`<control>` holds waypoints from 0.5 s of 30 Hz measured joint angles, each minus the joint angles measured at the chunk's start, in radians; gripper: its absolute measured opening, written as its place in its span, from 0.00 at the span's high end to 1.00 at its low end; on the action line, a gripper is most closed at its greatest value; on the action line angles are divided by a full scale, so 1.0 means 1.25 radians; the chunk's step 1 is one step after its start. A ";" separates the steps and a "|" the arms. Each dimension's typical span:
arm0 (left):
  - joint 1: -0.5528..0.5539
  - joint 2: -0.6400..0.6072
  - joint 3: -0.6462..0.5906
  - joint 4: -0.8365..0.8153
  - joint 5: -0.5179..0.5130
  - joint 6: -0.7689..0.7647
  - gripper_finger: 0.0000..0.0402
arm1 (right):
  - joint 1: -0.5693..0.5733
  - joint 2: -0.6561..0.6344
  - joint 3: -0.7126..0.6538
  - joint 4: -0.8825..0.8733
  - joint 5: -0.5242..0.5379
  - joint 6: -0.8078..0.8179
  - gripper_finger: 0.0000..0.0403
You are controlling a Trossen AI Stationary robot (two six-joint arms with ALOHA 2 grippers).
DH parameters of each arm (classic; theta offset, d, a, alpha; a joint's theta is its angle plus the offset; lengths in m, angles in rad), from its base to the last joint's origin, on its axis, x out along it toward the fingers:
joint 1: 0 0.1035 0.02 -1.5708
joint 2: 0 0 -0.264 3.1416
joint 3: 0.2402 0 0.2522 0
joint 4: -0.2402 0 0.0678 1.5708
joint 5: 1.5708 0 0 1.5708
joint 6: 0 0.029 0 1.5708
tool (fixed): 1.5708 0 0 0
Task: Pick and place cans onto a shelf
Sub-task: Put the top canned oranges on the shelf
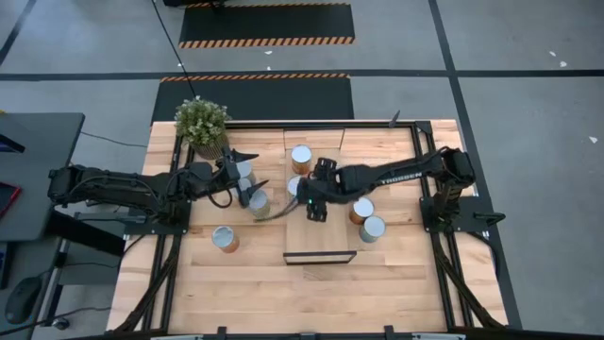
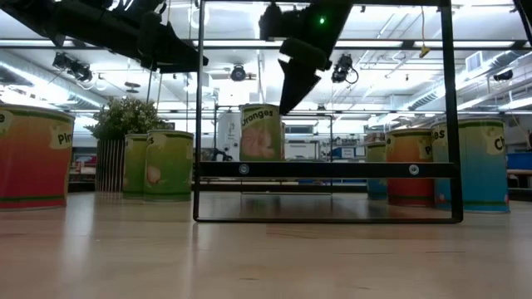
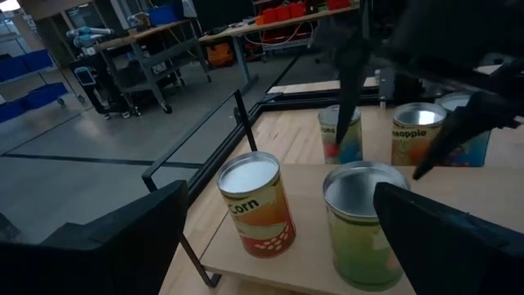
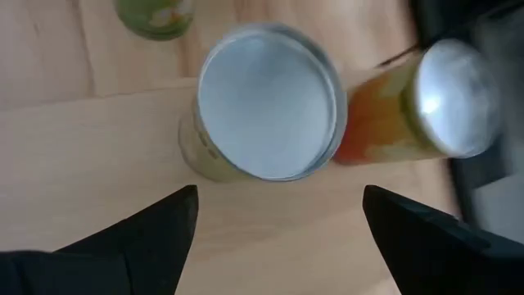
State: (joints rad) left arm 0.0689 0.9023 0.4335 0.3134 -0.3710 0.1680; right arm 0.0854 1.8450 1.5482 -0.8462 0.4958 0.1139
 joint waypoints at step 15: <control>0.000 0.000 0.000 0.001 0.000 0.000 0.01 | 0.063 0.002 -0.042 0.233 0.069 -0.285 0.12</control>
State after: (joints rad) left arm 0.0692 0.9024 0.4335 0.3149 -0.3710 0.1680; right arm 0.1635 1.8477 1.4952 -0.5552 0.5816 -0.2417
